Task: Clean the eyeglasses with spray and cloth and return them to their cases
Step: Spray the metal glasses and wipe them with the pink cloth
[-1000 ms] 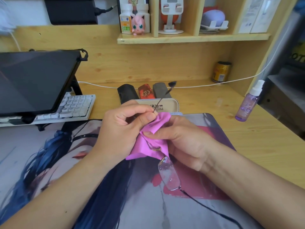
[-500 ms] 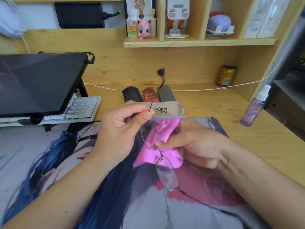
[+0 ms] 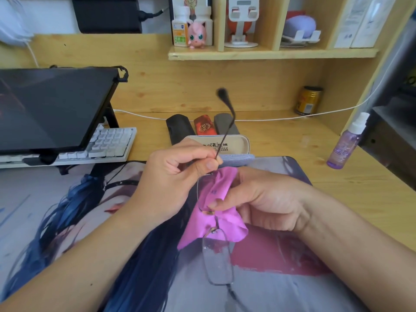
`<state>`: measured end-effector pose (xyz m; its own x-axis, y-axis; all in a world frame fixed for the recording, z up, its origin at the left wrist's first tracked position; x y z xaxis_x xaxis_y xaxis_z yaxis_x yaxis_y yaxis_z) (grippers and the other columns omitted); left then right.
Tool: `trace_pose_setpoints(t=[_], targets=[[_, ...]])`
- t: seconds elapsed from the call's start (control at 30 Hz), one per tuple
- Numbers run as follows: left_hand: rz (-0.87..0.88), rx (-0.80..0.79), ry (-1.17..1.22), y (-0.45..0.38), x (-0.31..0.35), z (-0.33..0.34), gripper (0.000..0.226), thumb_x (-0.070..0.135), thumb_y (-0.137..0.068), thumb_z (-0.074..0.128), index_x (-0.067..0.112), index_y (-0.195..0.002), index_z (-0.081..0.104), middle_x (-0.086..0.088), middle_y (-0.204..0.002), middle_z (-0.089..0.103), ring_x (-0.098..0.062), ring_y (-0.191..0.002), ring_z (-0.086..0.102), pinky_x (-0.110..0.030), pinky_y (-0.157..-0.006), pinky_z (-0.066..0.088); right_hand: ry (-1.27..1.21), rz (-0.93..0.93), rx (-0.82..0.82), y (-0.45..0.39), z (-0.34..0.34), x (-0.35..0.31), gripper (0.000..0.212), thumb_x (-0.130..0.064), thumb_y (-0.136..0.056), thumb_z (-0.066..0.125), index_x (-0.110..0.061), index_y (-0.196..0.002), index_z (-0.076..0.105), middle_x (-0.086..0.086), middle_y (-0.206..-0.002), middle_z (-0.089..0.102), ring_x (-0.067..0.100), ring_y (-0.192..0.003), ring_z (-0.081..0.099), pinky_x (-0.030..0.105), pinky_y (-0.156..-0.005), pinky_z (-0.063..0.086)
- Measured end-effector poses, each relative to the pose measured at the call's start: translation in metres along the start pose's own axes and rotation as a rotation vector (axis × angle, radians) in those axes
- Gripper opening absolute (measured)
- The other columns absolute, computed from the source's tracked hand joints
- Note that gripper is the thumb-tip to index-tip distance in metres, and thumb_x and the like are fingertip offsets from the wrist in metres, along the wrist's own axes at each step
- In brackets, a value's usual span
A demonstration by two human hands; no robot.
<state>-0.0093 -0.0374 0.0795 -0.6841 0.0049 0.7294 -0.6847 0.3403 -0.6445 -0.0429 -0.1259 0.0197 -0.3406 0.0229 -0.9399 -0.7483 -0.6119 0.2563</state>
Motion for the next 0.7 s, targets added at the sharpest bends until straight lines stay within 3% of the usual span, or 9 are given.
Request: trace_pose_setpoints(t=[0.27,0.47,0.57,0.63,0.7], targets=[[-0.100,-0.057,0.044,0.001,-0.009,0.005,0.010,0.012,-0.083,0.074,0.022,-0.085,0.075,0.007,-0.083,0.073,-0.008,-0.081,0.067,-0.018,-0.077,0.049,-0.090,0.022,-0.046,0.001,0.004,0.002,0.033,0.013,-0.077,0.061,0.002,-0.108,0.063,0.015,-0.089,0.070,0.023,-0.079,0.072,0.037,-0.073,0.061],[-0.176,-0.032,0.095,0.000,-0.015,0.001,0.006,0.019,-0.083,0.077,0.025,-0.084,0.076,0.008,-0.082,0.075,-0.004,-0.078,0.067,-0.016,-0.074,0.049,-0.184,-0.003,-0.100,-0.001,0.012,0.001,0.012,0.005,-0.081,0.058,-0.002,-0.089,0.063,0.008,-0.074,0.067,0.018,-0.065,0.068,0.029,-0.066,0.057],[-0.171,-0.040,0.077,0.001,-0.014,0.003,0.005,0.020,-0.083,0.077,0.024,-0.085,0.076,0.006,-0.082,0.074,-0.006,-0.078,0.066,-0.017,-0.074,0.049,-0.168,0.015,-0.094,-0.003,0.010,0.006,0.012,-0.001,-0.077,0.067,-0.006,-0.088,0.066,0.010,-0.076,0.064,0.020,-0.065,0.063,0.033,-0.069,0.054],[-0.173,-0.039,0.050,0.002,-0.014,0.004,0.007,0.016,-0.084,0.075,0.023,-0.084,0.076,0.008,-0.082,0.074,-0.004,-0.079,0.066,-0.016,-0.074,0.048,-0.132,0.041,-0.083,-0.003,0.010,0.009,0.010,-0.002,-0.081,0.063,-0.008,-0.087,0.068,0.011,-0.076,0.064,0.021,-0.065,0.062,0.036,-0.069,0.052],[-0.176,-0.035,0.019,0.002,-0.015,0.003,0.008,0.016,-0.084,0.074,0.024,-0.085,0.076,0.009,-0.082,0.074,-0.004,-0.078,0.066,-0.016,-0.074,0.048,-0.139,0.039,-0.054,-0.003,0.008,0.007,0.009,0.000,-0.082,0.060,-0.005,-0.088,0.066,0.011,-0.074,0.064,0.019,-0.061,0.063,0.031,-0.062,0.055]])
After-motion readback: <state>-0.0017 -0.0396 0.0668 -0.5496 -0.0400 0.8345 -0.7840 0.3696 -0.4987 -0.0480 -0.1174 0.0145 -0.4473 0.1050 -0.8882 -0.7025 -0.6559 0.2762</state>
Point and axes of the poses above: each hand's wrist, its own y-axis away from the middle knuckle, its own z-axis out of the palm, x = y × z, the point moved 9 cm from there along -y, towards the middle knuckle
